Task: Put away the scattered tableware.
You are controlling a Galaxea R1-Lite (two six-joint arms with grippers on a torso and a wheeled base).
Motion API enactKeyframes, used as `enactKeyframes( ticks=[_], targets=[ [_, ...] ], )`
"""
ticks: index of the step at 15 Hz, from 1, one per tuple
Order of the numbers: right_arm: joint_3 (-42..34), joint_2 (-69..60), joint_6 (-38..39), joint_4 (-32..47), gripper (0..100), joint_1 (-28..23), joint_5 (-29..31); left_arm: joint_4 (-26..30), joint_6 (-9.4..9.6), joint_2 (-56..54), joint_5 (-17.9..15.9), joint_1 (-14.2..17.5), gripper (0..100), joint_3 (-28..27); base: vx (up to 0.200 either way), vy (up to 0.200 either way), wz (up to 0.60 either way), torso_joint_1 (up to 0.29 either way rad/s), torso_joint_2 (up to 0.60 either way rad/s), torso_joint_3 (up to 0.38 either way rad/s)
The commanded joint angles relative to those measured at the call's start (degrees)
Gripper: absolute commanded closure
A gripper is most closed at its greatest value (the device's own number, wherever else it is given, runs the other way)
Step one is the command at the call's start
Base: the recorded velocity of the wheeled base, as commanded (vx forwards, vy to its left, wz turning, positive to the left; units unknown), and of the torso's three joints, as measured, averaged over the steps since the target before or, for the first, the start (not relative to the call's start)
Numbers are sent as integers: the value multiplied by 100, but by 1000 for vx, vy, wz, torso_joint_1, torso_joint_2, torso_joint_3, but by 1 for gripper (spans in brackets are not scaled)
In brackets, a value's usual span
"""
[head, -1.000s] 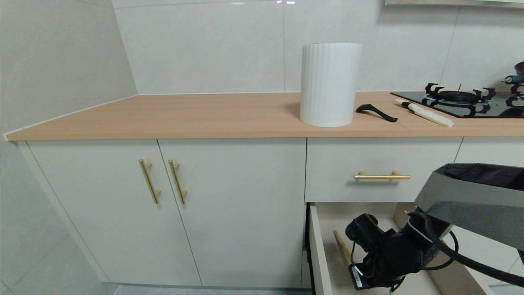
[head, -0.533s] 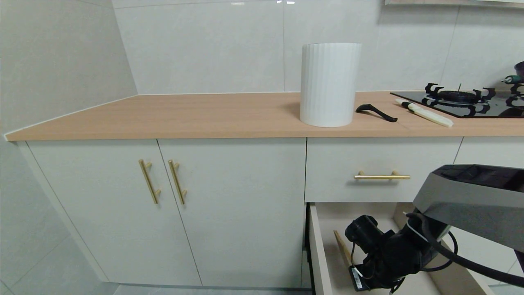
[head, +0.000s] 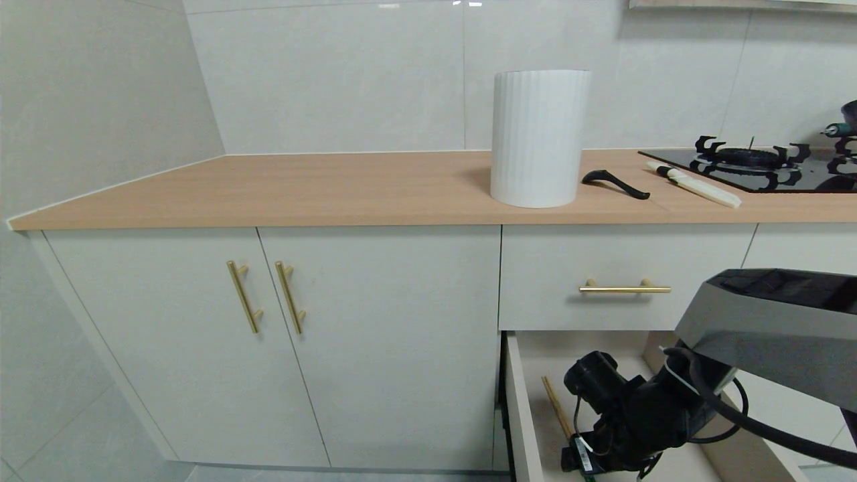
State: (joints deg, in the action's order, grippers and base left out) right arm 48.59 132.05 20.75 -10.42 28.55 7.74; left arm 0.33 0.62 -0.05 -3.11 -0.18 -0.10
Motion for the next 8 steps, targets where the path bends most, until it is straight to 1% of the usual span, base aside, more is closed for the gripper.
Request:
enactKeyframes(
  ticks=[1, 4, 5, 8],
  targets=[
    [1, -12, -1, -4, 0, 1, -1, 2, -1, 5, 3, 1, 0, 1, 0, 0, 0, 0, 0, 0],
    [19, -65, 26, -4, 0, -7, 17, 2, -1, 5, 3, 1, 0, 1, 0, 0, 0, 0, 0, 0],
    [54, -496, 281, 40, 0, -69, 8, 2, -1, 5, 3, 1, 0, 1, 0, 0, 0, 0, 0, 0],
    [-131, -1797, 281, 75, 0, -315, -1, 2, 8, 5, 3, 1, 0, 1, 0, 0, 0, 0, 0, 0]
  ],
)
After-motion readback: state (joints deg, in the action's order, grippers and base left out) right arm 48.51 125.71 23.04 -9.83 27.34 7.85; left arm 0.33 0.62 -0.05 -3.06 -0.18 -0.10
